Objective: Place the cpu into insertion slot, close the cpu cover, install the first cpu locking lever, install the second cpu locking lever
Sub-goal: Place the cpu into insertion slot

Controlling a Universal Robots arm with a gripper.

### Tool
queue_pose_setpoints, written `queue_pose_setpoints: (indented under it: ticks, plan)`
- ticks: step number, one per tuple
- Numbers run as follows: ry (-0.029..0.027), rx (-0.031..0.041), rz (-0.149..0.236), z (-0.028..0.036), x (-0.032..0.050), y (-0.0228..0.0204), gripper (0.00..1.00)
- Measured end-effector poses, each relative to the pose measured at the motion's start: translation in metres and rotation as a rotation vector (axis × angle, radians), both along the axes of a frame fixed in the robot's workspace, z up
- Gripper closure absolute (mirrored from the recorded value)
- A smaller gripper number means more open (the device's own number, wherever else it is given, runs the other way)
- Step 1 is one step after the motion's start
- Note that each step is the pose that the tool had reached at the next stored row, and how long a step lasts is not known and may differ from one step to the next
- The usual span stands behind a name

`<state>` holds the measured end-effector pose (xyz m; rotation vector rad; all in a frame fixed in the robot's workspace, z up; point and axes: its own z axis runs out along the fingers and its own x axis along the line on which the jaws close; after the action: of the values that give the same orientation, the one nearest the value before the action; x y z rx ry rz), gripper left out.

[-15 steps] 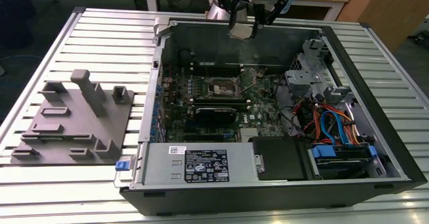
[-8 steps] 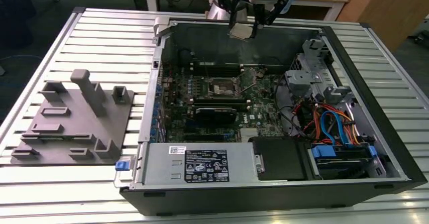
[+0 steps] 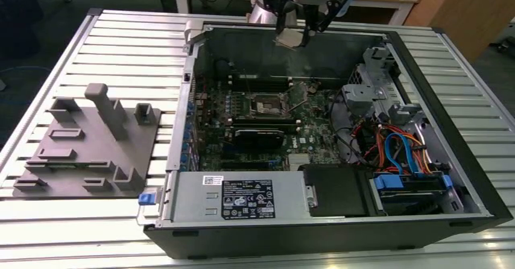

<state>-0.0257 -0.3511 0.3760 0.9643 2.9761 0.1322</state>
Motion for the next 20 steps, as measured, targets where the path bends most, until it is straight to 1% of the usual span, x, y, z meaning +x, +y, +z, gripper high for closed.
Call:
queue_pose_setpoints:
  ticks: [4, 8, 20]
  plan:
    - [-0.0001, 0.0, -0.02, -0.0001, -0.0051, 0.0, 0.46]
    - [0.0, 0.0, -0.039, -0.0002, -0.0069, 0.0, 0.46]
    - [-0.0001, 0.0001, -0.04, -0.0003, -0.0069, 0.0, 0.46]
